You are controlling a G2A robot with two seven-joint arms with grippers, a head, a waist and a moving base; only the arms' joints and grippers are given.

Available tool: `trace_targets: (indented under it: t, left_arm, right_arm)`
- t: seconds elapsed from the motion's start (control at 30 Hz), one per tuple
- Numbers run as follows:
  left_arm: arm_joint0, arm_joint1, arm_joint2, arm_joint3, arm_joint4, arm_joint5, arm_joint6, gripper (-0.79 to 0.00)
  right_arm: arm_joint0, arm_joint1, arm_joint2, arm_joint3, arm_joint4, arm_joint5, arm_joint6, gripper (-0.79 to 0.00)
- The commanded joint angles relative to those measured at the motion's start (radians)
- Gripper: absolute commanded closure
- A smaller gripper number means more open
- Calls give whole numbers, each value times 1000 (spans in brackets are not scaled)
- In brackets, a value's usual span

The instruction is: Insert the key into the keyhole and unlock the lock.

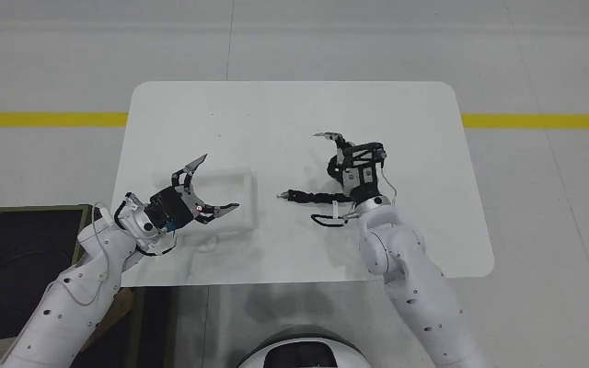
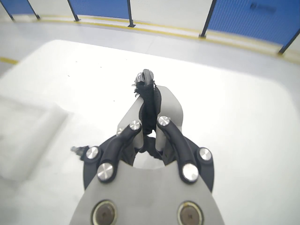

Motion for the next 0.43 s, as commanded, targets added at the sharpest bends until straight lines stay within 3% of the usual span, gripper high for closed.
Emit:
trace_targets:
  t: [0.0,0.03,0.2,0.3,0.4]
  left_arm:
    - [0,0,0,0,0,0,0,-785]
    - [0,0,0,0,0,0,0,-785]
    - [0,0,0,0,0,0,0,-785]
    - [0,0,0,0,0,0,0,-785]
    - [0,0,0,0,0,0,0,-785]
  right_arm:
    - [0,-5,40,18,259,-6,56,-431]
    - [3,-7,57,37,344,-4,87,-785]
    - [27,-13,131,133,602,24,176,-785]
    - [32,-11,161,157,672,16,209,-785]
    - [-7,-5,195,112,667,-36,165,-785]
